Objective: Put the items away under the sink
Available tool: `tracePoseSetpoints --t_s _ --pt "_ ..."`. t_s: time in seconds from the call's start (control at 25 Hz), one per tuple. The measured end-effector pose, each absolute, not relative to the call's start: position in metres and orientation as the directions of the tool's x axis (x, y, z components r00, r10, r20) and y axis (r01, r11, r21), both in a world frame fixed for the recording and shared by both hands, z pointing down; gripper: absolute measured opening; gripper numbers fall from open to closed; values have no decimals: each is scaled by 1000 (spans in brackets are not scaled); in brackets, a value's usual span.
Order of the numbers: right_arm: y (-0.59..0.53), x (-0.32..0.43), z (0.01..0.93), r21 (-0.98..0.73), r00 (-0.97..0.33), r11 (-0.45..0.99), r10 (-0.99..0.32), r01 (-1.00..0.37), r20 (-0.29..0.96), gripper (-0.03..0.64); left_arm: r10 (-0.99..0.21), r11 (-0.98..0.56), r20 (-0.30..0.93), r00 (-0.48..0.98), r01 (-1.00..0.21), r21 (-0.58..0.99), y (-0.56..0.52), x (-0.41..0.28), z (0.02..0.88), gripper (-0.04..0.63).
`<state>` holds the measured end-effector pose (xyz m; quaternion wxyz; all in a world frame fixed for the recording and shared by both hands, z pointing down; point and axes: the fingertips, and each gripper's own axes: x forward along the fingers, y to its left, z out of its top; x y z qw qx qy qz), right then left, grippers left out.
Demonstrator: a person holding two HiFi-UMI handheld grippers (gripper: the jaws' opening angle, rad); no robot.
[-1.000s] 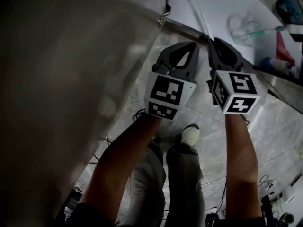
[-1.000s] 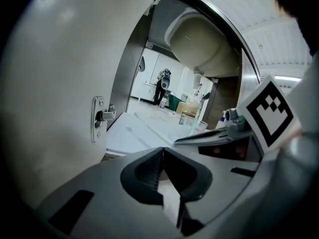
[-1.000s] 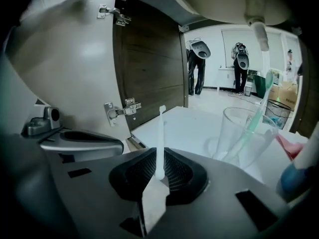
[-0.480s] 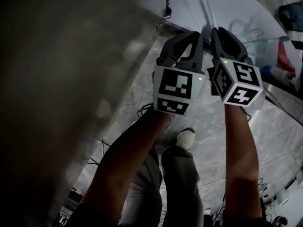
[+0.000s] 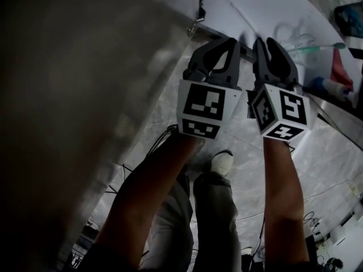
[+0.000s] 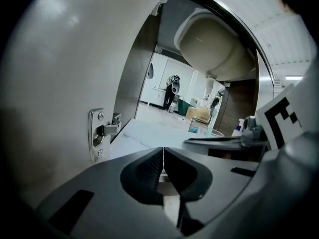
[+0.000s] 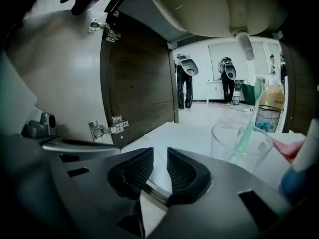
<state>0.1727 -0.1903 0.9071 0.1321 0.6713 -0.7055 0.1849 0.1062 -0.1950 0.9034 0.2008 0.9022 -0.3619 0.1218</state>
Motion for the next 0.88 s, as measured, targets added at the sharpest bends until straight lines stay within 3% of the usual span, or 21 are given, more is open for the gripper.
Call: tracePoseSetpoints --t_s 0.16,0.88 --pt "-176 171 900 -49 -46 27 -894 -998 447 51 -579 -682 370 727 -680 268 -184 108 893 11" --pt "-129 144 826 -48 -63 46 -889 -998 454 40 -524 -725 394 755 -638 260 -128 103 826 10"
